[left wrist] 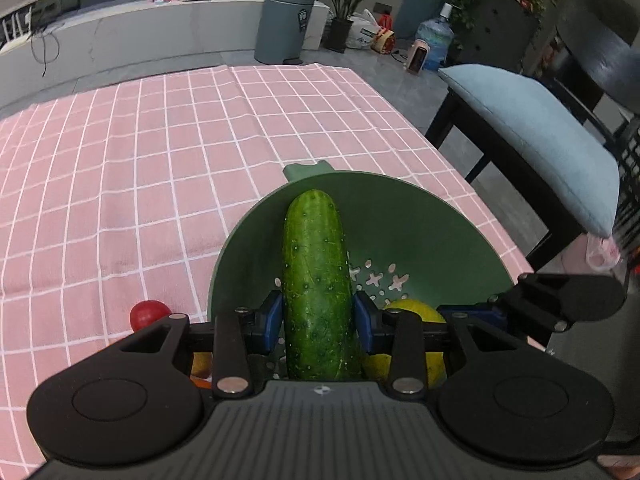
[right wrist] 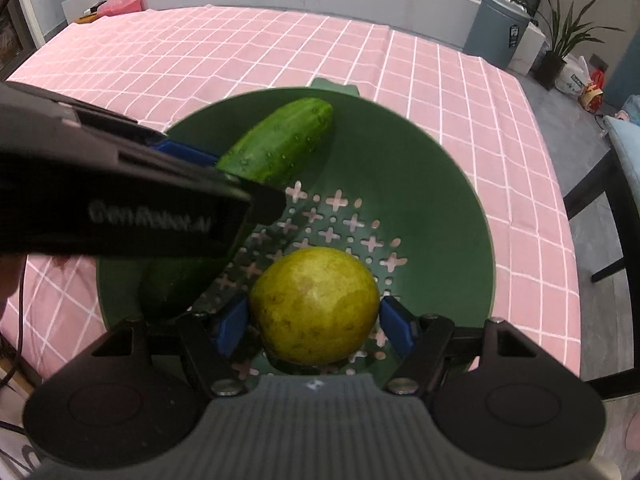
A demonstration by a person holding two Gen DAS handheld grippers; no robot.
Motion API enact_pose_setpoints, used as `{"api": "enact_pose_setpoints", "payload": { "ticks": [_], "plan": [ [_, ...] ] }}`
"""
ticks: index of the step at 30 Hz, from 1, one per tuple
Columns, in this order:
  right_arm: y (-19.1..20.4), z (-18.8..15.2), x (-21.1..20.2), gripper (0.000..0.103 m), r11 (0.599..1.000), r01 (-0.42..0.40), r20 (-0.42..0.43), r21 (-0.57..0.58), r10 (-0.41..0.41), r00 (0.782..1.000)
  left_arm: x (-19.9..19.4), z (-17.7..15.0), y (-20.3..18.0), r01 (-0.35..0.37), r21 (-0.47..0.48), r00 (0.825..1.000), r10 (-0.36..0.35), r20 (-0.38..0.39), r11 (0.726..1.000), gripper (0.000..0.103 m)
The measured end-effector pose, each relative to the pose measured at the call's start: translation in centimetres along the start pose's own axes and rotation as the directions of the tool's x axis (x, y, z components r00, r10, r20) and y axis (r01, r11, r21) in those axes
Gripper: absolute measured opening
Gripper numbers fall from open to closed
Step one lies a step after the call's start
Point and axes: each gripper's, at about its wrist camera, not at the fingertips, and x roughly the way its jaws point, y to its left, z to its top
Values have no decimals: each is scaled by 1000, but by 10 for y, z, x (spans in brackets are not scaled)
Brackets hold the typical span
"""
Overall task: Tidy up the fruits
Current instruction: 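Lower the cucumber into the colander and open the left tool while the right releases the pear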
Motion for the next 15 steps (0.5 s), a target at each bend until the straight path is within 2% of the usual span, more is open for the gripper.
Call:
{"api": "enact_pose_setpoints", "payload": {
  "ticks": [3, 5, 6, 9, 13, 15],
  "plan": [
    [2, 4, -1, 67, 1000, 2, -13, -3, -2, 1000, 0, 1, 0, 2, -4, 1000, -2, -5, 1000, 42],
    [2, 5, -1, 68, 1000, 5, -24, -1, -5, 1000, -1, 3, 1, 20, -22, 1000, -21, -14, 1000, 51],
    [1, 6, -3, 69, 1000, 6, -27, 4, -6, 1000, -2, 3, 2, 32, -27, 999, -32, -18, 999, 52],
    [1, 7, -9, 80, 1000, 30, -2, 1, -30, 1000, -6, 3, 4, 28, -35, 999, -28, -15, 999, 53],
    [1, 8, -19, 81, 999, 42, 23, 22, -42, 999, -20, 3, 6, 41, -49, 999, -40, 15, 998, 61],
    [2, 6, -26, 82, 997, 67, 44, 32, -68, 997, -30, 3, 8, 49, -51, 998, -47, 34, 998, 61]
  ]
}}
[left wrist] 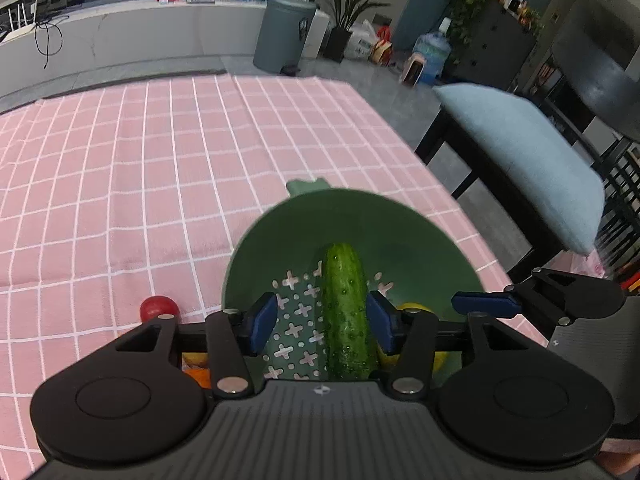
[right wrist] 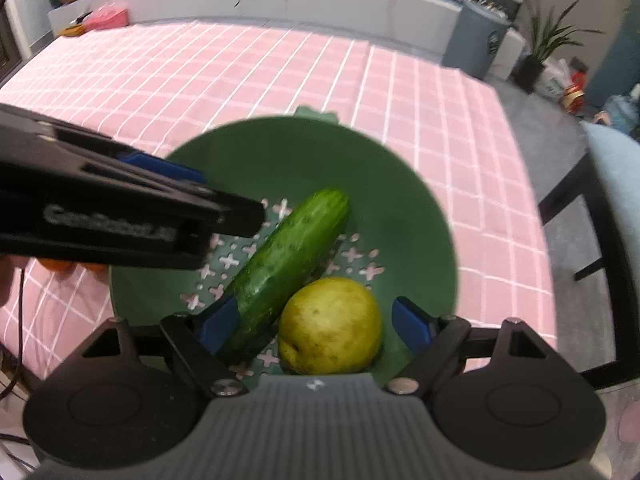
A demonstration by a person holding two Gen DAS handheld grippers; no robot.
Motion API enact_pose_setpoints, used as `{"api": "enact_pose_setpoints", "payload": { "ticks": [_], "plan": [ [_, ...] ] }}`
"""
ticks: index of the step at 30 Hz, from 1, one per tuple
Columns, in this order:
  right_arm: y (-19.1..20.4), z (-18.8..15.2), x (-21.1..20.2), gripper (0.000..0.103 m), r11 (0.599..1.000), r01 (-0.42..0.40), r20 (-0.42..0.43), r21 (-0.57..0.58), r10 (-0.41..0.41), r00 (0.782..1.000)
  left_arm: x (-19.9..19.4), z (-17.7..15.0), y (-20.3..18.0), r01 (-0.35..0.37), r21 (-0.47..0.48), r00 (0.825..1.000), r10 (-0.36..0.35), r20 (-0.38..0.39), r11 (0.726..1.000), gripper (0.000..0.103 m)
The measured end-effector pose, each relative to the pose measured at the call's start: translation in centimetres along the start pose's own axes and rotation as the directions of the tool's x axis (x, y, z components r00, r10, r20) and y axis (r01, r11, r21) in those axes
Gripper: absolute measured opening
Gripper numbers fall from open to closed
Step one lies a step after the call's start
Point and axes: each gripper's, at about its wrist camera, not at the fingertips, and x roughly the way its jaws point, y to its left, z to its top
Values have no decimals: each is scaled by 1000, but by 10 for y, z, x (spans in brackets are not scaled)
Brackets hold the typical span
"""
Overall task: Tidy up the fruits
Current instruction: 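Lower the cucumber into the colander and open the left tool while the right releases the pear, then move the left tool to a large orange while the right tool moves to another orange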
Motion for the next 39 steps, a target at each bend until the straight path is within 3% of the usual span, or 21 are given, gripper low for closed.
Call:
{"api": "enact_pose_setpoints", "payload": {
  "ticks": [9, 15, 20, 23, 29, 33, 39],
  "plan": [
    [20, -13, -53, 82, 986, 88, 167, 145, -112, 980, -56, -3, 13, -7, 10, 997, 6, 78, 1000, 62],
    [42, -22, -78, 83, 958, 32, 244, 285, -105, 964, -92, -16, 34, -23, 22, 995, 20, 97, 1000, 62],
    [74, -30, -89, 82, 945, -42, 313, 325, -66, 948, -113, -29, 64, -42, -13, 993, 44, 108, 999, 62],
    [92, -35, -91, 72, 947, -63, 344, 314, -51, 938, -115, -38, 82, -67, -43, 993, 71, 90, 997, 62],
    [118, -43, -80, 62, 951, -102, 345, 291, -5, 939, -113, -59, 106, -82, -95, 995, 87, 50, 992, 62],
    [130, -46, -65, 48, 955, -108, 313, 276, 16, 950, -102, -76, 113, -83, -98, 996, 85, 20, 992, 62],
    [130, -46, -45, 47, 938, -164, 285, 305, 75, 956, -81, -95, 121, -95, -69, 995, 94, -18, 993, 62]
  ]
}}
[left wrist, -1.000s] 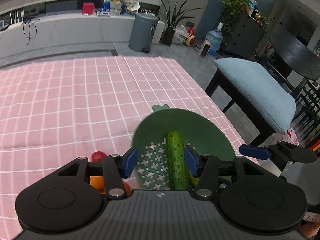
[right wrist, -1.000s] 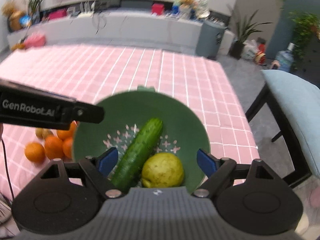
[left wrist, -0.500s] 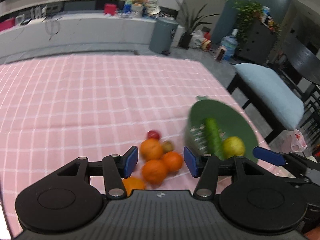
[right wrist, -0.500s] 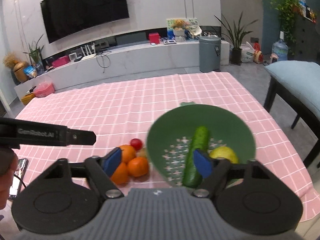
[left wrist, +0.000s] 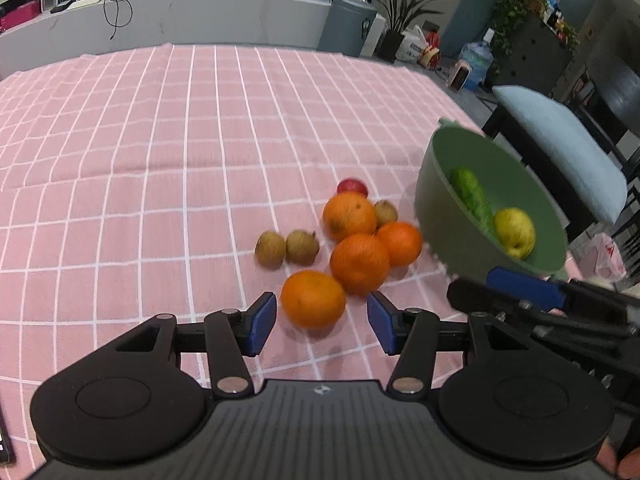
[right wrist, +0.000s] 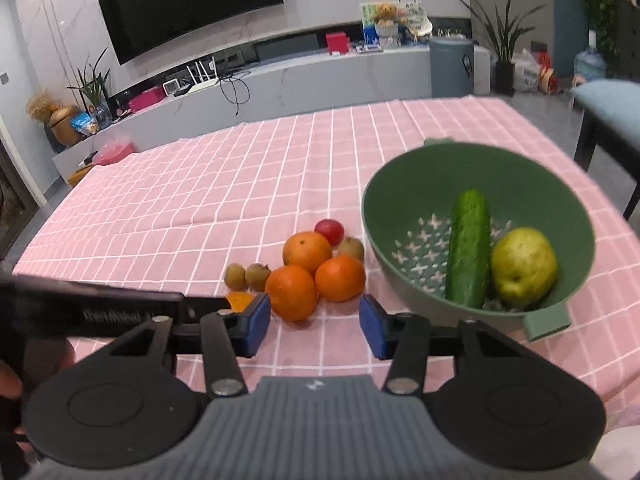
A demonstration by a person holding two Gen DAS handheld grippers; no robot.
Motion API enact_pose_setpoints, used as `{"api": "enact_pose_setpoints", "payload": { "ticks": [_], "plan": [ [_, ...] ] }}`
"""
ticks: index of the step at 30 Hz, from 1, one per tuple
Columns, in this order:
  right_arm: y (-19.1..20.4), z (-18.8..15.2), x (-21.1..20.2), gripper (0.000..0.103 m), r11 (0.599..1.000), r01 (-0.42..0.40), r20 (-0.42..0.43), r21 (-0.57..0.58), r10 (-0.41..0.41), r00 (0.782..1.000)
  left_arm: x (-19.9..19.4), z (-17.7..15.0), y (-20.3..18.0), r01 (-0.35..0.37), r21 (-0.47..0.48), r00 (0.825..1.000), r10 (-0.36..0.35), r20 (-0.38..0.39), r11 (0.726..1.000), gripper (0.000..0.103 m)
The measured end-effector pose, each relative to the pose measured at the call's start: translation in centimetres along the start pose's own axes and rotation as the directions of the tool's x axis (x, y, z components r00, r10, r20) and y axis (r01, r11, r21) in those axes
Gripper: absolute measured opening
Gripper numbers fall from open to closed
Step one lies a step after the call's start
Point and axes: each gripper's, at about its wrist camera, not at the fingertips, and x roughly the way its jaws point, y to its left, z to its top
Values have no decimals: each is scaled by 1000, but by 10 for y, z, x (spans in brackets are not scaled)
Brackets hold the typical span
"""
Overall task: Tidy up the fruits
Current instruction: 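Move the left tool to a large orange while the right tool moves to another orange, then close the left tool on its orange while the right tool grasps the other orange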
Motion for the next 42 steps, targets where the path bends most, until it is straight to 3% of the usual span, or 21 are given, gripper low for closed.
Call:
{"api": "enact_pose_setpoints", "payload": {
  "ticks": [11, 18, 22, 25, 30, 34, 42],
  "plan": [
    [-5, 3, 26, 45, 996, -52, -52, 70, 56, 997, 29, 1, -3, -21, 52, 998, 25, -60, 998, 61],
    [-12, 7, 43, 44, 986, -86, -87, 145, 99, 991, 38, 5, 4, -7, 15, 997, 8, -82, 1000, 61],
    [-20, 8, 52, 44, 974, -101, -99, 205, 124, 987, 39, 5, 3, 21, 31, 995, -18, -96, 999, 51],
    [-22, 9, 58, 44, 964, -123, -111, 235, 153, 982, 37, 4, -1, 11, 58, 996, -6, -88, 998, 50],
    [-17, 12, 69, 44, 965, -130, -117, 227, 160, 980, 27, 7, 9, 7, -5, 999, -7, -43, 1000, 50],
    [-17, 14, 80, 44, 960, -129, -135, 247, 166, 977, 27, 8, 19, 2, -63, 998, -5, -56, 998, 50],
    [-19, 15, 99, 44, 943, -130, -174, 306, 190, 966, 24, 9, 28, -38, -92, 998, 33, -46, 995, 50]
  ]
}}
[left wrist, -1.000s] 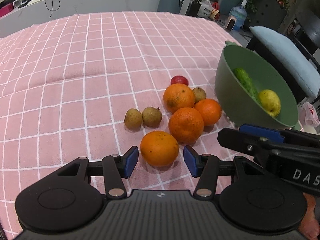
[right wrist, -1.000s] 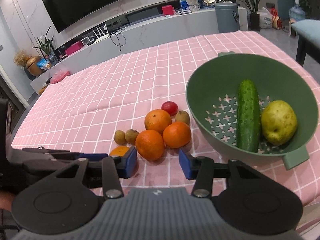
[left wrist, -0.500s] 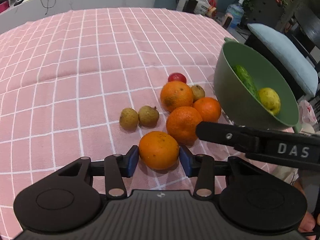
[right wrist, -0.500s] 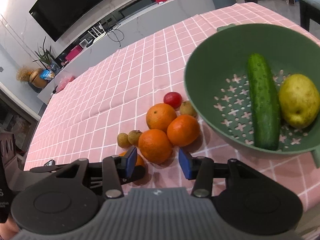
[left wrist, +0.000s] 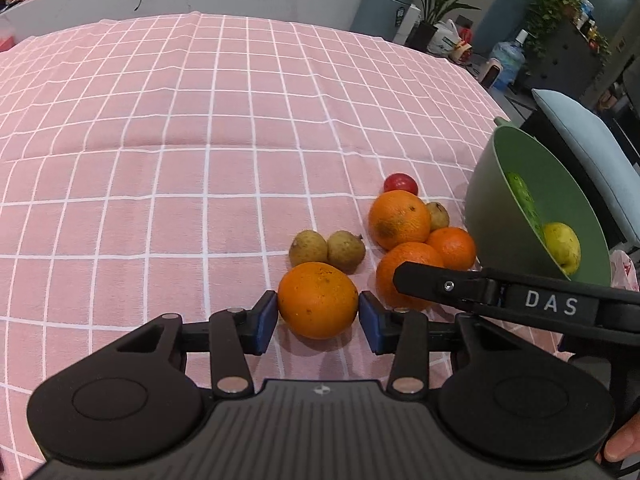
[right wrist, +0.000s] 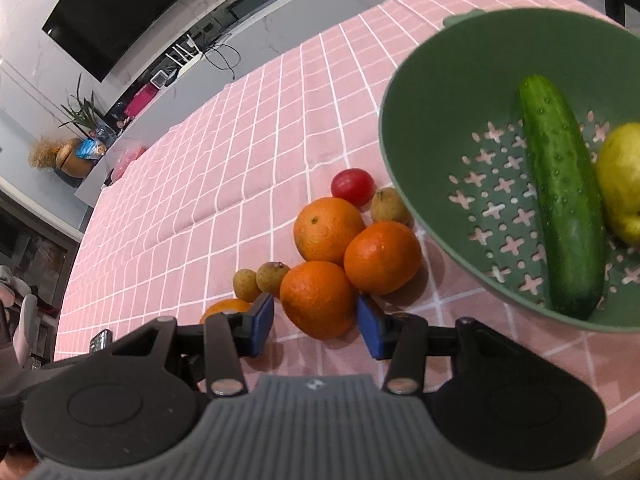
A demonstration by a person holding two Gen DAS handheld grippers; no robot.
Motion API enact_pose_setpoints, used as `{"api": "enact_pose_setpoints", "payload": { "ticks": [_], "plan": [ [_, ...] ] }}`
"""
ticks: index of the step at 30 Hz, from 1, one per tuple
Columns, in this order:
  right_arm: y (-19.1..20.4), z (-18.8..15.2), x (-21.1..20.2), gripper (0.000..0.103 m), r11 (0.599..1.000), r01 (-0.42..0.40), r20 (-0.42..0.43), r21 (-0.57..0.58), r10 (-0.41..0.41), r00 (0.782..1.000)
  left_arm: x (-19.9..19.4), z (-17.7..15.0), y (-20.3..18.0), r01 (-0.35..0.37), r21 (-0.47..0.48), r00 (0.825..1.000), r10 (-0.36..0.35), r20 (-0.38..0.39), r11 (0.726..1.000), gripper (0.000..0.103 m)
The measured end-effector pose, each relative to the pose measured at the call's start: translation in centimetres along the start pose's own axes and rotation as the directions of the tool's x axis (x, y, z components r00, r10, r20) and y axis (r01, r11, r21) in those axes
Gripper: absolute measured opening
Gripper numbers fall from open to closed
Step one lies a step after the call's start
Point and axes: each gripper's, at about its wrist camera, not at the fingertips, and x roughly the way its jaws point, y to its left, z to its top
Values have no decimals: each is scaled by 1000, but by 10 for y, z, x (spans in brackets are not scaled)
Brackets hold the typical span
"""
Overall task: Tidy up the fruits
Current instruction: 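Close the left tool on its orange while the right tool grasps the other orange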
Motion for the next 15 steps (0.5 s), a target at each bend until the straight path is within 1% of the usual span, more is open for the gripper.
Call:
{"api": "enact_pose_setpoints", "payload": {
  "ticks": [2, 3, 4, 8, 10, 15],
  "plan": [
    [-2, 0, 5, 45, 1000, 1, -9, 14, -1, 1000, -1, 0, 2, 1, -6, 1000, -1, 0, 1000, 50],
    [-3, 0, 7, 41, 1000, -1, -15, 21, 1, 1000, -2, -1, 2, 1, -7, 1000, -1, 0, 1000, 50],
    [-3, 0, 9, 41, 1000, -3, -15, 26, 3, 1000, -3, -2, 3, 1, -9, 1000, -1, 2, 1000, 50],
    [-2, -3, 7, 39, 1000, 10, -4, 8, -10, 1000, -7, -5, 2, 1, -4, 1000, -1, 0, 1000, 50],
    [0, -4, 2, 38, 1000, 9, 8, -5, -9, 1000, -9, -5, 1, 8, -12, 1000, -8, 1, 1000, 50],
    [8, -4, -20, 37, 999, -29, 35, -41, 31, 999, -19, -7, 5, 25, -56, 1000, -24, 10, 998, 50]
  ]
}}
